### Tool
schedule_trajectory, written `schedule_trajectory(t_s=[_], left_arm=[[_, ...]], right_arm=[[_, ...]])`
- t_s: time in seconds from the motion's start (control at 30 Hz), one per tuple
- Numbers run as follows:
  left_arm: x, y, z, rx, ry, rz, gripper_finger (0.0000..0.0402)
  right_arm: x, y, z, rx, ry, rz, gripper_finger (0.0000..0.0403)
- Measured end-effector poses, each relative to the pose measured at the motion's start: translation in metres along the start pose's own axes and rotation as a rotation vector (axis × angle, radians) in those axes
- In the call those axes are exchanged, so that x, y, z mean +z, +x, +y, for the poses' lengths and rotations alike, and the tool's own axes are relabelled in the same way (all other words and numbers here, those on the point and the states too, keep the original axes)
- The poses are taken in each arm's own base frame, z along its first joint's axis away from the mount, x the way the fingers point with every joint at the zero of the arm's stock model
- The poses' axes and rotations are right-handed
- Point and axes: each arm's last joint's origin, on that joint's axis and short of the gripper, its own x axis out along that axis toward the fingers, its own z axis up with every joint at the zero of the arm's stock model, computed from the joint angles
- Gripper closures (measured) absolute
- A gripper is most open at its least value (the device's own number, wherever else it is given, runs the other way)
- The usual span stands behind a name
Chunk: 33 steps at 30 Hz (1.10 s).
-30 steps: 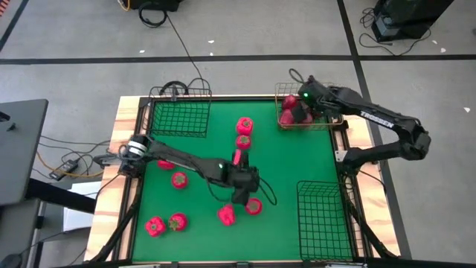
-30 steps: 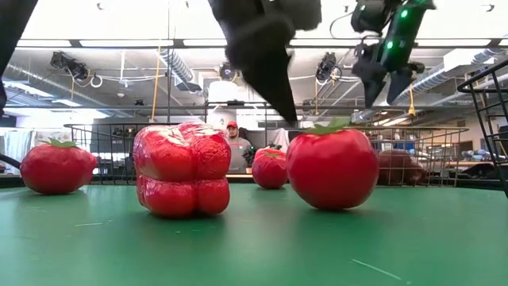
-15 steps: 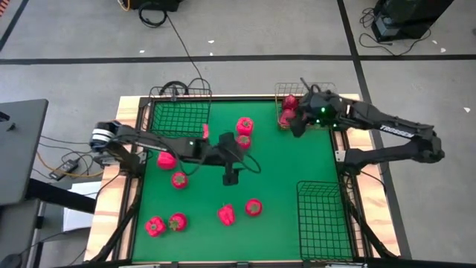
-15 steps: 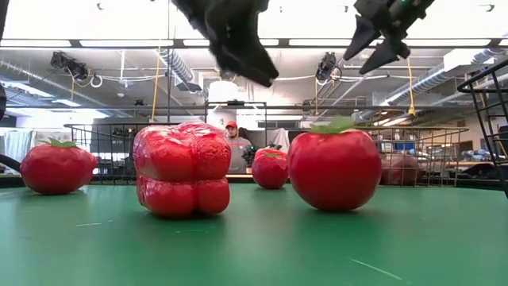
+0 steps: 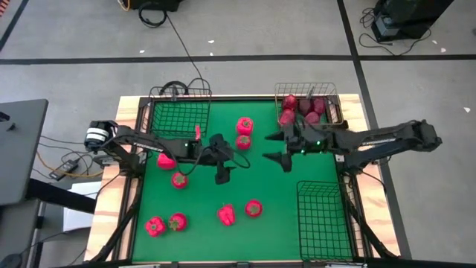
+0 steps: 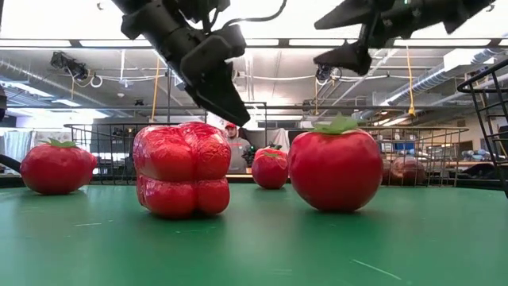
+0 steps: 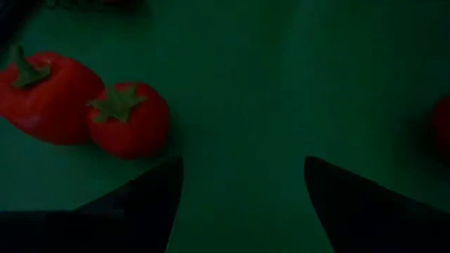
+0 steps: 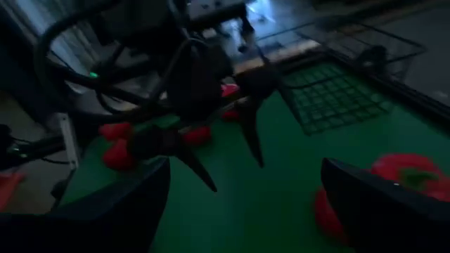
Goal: Sort produce into baskets
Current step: Put the red bell pepper into the top black wire basket
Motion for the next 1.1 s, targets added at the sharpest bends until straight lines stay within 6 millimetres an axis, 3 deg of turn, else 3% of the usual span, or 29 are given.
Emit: schedule_trajectory(t_s=[0.23,0.53,0.8,0.97,1.1], left_arm=[[0.001,-0.004,-0.006,0.007,-0.019,-0.014,0.0102],[0.000,-0.004,-0.007,0.069,-0.134,-0.024,0.0101],[0.006,-0.003,-0.001,0.109,-0.055,-0.071,0.0103],[0.017,0.002,0.028,0.034,-0.061,-0.145,0.0121],[0.027,0.004,0.058,0.061,-0.067,-0.240,0.0138]], right_arm=[[-0.032,0.025,0.005,0.070,-0.035,-0.054,0.0025],[-0.039,0.047,0.005,0.097,-0.039,-0.106,0.0035],[-0.019,0.053,0.005,-0.004,-0.029,-0.071,0.0048],[0.002,0.050,-0.003,-0.265,-0.089,0.006,0.0066],[0.019,0.041,-0.008,-0.358,-0.091,0.008,0.0085]])
